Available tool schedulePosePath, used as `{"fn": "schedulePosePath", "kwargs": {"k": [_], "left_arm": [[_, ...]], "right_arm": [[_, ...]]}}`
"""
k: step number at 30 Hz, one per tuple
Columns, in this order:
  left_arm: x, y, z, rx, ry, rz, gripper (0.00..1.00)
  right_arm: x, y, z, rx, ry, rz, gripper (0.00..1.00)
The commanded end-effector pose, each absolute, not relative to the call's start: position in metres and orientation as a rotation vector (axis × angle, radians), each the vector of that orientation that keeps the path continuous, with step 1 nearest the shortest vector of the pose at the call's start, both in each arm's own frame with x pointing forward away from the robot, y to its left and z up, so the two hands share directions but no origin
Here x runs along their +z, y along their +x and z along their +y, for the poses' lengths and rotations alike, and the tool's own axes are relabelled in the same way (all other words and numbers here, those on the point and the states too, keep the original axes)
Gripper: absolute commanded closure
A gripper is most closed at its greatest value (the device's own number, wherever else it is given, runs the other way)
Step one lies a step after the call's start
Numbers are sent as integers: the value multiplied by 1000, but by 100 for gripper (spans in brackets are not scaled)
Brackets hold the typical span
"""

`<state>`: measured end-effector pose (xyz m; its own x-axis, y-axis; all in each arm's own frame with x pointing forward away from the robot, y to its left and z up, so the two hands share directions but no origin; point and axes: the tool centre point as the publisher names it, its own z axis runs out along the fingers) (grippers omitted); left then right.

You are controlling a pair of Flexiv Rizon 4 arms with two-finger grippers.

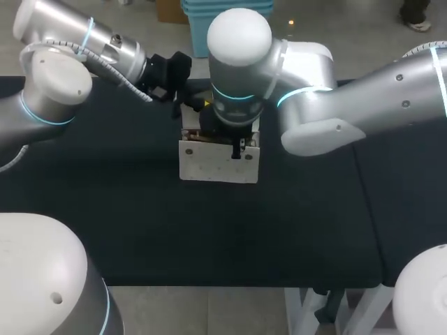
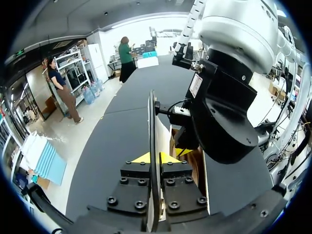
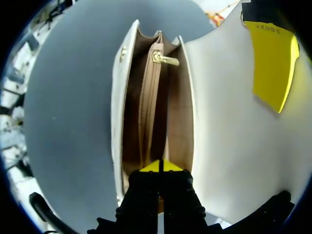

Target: Pick up the bag, open it, inspect its contents, close it, and place it on the opposite side

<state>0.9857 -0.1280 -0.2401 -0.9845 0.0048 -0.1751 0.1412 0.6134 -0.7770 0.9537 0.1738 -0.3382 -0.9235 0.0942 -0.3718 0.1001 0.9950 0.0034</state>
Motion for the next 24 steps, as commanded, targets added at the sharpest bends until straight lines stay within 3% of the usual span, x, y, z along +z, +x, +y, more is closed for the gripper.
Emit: {"fn": "schedulePosePath", "kwargs": {"k": [1,12,14,15,16,17,24], "left_arm": [[-241,985,-122,-1328,112,2674,100],[-243,989,-116,-1359,76,2671,100],[-243,988,-116,-1362,79,2670,100],[-243,988,-116,-1363,80,2670,100],[-243,988,-116,-1364,82,2670,100],[-243,988,-116,-1364,84,2670,100],[-242,987,-115,-1364,96,2670,100]], "right_arm": [[-357,955,176,-39,148,2778,100],[-364,943,167,-67,203,2808,100],[-369,943,169,-60,199,2828,64],[-370,942,170,-60,197,2834,53],[-371,941,171,-48,195,2842,20],[-373,941,172,-46,191,2845,0],[-374,943,173,-41,186,2856,0]]}}
